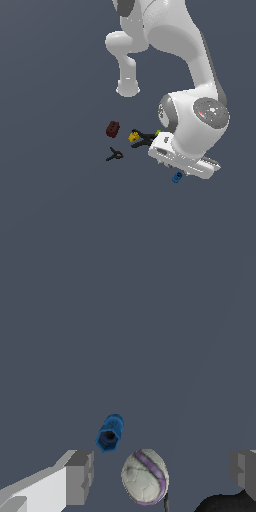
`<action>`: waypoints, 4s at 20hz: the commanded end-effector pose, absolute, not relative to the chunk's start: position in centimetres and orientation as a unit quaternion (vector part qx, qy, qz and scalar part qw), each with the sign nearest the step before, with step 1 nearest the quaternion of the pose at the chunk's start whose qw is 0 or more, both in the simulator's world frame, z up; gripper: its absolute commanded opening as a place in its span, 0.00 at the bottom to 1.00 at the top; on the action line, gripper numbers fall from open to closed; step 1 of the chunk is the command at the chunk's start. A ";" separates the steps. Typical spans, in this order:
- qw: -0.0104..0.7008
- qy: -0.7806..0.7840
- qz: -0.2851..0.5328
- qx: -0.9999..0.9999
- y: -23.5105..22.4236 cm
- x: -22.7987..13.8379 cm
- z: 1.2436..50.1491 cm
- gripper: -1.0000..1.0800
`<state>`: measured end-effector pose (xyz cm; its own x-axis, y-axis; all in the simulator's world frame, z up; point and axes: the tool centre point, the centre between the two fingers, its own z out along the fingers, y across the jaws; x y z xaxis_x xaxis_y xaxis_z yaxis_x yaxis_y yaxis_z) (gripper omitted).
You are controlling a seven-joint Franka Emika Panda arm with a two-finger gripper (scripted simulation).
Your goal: Pick up a designated object from a clutter of objects.
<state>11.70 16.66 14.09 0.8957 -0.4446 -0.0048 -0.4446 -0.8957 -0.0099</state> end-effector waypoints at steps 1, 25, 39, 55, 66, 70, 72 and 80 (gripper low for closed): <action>0.004 0.243 0.001 -0.970 18.1 12.0 12.6 0.96; 0.000 0.270 0.000 -0.963 21.2 11.9 5.2 0.96; 0.000 0.271 0.000 -0.963 21.3 12.1 4.3 0.00; 0.000 0.271 0.000 -0.963 20.7 11.2 7.8 0.00; 0.001 0.271 0.001 -0.963 18.9 8.9 18.1 0.00; 0.001 0.271 0.001 -0.963 18.1 7.9 22.9 0.00; 0.001 0.271 0.001 -0.962 17.7 7.4 25.2 0.00; 0.000 0.271 0.000 -0.962 16.3 5.8 33.6 0.00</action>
<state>6.14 16.54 32.15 0.8525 -0.5226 0.0001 -0.5226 -0.8525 -0.0012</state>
